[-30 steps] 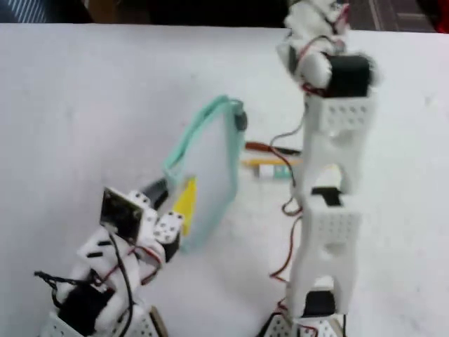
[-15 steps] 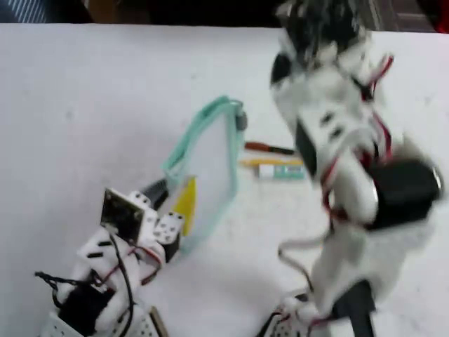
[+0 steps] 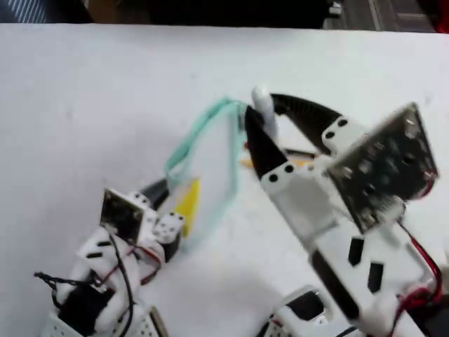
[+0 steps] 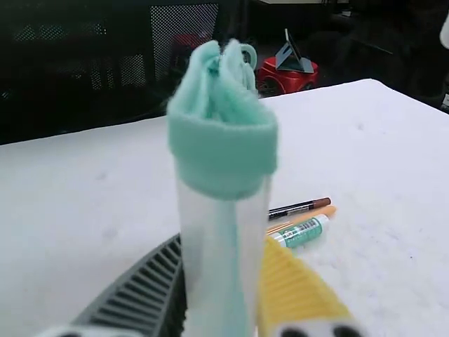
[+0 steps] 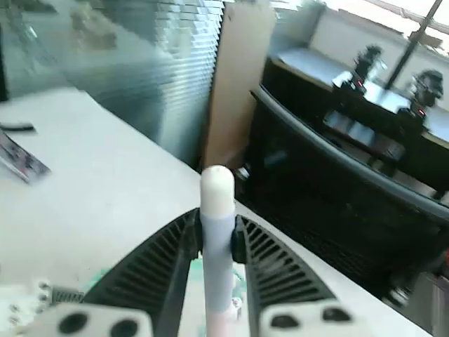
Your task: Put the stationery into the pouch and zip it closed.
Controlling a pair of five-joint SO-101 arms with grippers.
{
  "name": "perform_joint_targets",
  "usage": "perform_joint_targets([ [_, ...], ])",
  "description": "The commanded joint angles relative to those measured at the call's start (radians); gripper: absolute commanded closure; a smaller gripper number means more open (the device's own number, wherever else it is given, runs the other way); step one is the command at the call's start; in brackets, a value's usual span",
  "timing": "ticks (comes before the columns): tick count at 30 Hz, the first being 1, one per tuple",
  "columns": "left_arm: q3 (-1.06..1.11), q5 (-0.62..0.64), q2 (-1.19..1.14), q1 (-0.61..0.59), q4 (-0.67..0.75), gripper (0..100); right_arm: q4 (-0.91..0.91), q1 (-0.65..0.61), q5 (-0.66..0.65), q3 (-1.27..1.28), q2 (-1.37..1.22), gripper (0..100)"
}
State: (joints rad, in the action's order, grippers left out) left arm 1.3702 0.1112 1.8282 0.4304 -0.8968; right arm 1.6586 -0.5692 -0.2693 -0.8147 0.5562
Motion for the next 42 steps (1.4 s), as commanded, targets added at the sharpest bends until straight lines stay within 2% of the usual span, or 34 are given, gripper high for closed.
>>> perform_joint_targets([
  [1,-0.009,0.002,-0.001,-0.044,-0.009,82,-0.097,-0.073,0.126,0.009,-0.002,98.2],
  [5,-0.008,0.002,-0.001,-0.053,-0.009,82,-0.148,-0.094,0.285,0.031,-0.031,98.2],
  [9,-0.008,0.002,-0.001,-0.051,-0.009,82,-0.156,-0.108,0.313,0.037,-0.073,98.2],
  [13,-0.008,0.000,-0.001,-0.050,-0.009,82,-0.202,-0.162,0.305,0.032,-0.105,98.2],
  [19,-0.008,-0.005,-0.001,-0.050,-0.009,82,-0.286,-0.166,0.305,0.040,-0.191,98.2],
  [26,-0.008,-0.005,-0.001,-0.053,-0.009,82,-0.179,-0.163,0.305,0.041,-0.257,98.2],
  [31,-0.008,-0.006,-0.001,-0.056,-0.009,82,-0.162,-0.162,0.304,0.138,-0.254,98.2],
  [35,-0.008,-0.006,-0.001,-0.056,-0.009,82,-0.143,-0.166,0.192,0.184,-0.217,97.2],
  [37,-0.008,-0.006,-0.001,-0.056,-0.009,82,-0.122,-0.166,0.155,0.204,-0.193,91.1],
  [40,-0.008,-0.006,-0.001,-0.056,-0.009,82,-0.101,-0.166,0.149,0.219,-0.162,75.2],
  [42,-0.008,-0.006,-0.001,-0.056,-0.009,82,-0.094,-0.166,0.149,0.219,-0.150,68.3],
])
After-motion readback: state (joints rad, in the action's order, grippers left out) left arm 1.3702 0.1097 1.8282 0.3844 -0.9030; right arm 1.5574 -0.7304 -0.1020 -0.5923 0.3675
